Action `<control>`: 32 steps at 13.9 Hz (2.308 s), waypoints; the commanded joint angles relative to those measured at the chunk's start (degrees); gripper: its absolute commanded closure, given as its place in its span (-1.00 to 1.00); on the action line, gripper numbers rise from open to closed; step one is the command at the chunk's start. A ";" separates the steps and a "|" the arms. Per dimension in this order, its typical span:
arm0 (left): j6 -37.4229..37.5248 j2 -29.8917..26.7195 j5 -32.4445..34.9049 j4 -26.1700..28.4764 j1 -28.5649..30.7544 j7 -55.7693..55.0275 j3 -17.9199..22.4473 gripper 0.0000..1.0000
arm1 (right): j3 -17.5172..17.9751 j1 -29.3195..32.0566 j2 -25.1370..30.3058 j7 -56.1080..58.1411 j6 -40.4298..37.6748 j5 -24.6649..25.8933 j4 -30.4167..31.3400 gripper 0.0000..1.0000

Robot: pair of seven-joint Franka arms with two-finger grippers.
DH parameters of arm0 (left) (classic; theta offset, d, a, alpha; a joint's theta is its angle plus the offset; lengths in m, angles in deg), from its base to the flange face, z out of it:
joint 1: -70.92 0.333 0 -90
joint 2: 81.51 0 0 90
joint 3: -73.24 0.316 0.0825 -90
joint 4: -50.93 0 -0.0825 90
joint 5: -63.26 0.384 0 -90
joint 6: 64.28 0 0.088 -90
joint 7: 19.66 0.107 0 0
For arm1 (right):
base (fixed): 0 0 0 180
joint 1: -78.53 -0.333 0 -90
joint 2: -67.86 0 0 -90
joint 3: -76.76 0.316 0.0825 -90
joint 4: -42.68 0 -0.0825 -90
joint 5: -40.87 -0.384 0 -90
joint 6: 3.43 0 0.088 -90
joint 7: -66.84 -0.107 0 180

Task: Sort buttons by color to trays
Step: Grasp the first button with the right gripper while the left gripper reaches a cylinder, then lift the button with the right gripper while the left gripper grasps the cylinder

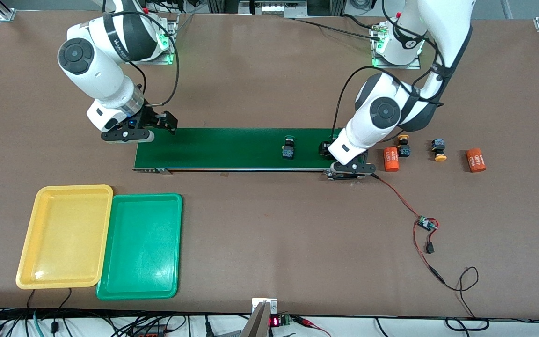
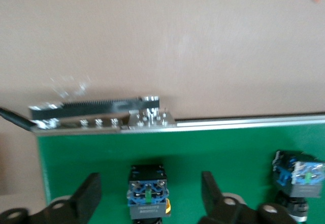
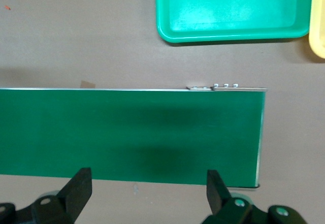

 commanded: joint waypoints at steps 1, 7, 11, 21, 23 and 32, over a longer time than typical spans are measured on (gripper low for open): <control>3.51 -2.08 0.60 1.14 5.40 1.84 0.26 -1.00 | 0.27 -4.53 0.03 -6.00 3.31 -0.56 0.03 -1.00; 5.72 -0.33 0.78 5.09 14.82 12.22 0.97 -1.00 | 0.18 -15.43 -7.42 -14.79 7.80 -0.39 -3.13 -1.00; 5.46 2.48 5.52 5.36 17.81 14.69 0.97 -1.00 | 0.18 -19.21 -10.85 -21.47 7.63 -0.39 -5.05 -1.00; 4.14 6.36 5.88 6.59 18.52 14.87 0.88 -0.77 | 0.10 -21.86 -19.73 -31.67 0.86 3.92 -16.66 -1.00; 4.14 6.36 5.88 6.85 18.52 14.87 0.88 -0.46 | 0.10 -22.91 -21.40 -32.21 0.95 5.41 -17.72 -1.00; 4.84 3.03 5.88 6.50 18.61 20.93 0.88 0.96 | 0.10 -23.62 -26.59 -36.34 3.49 6.12 -21.94 -1.00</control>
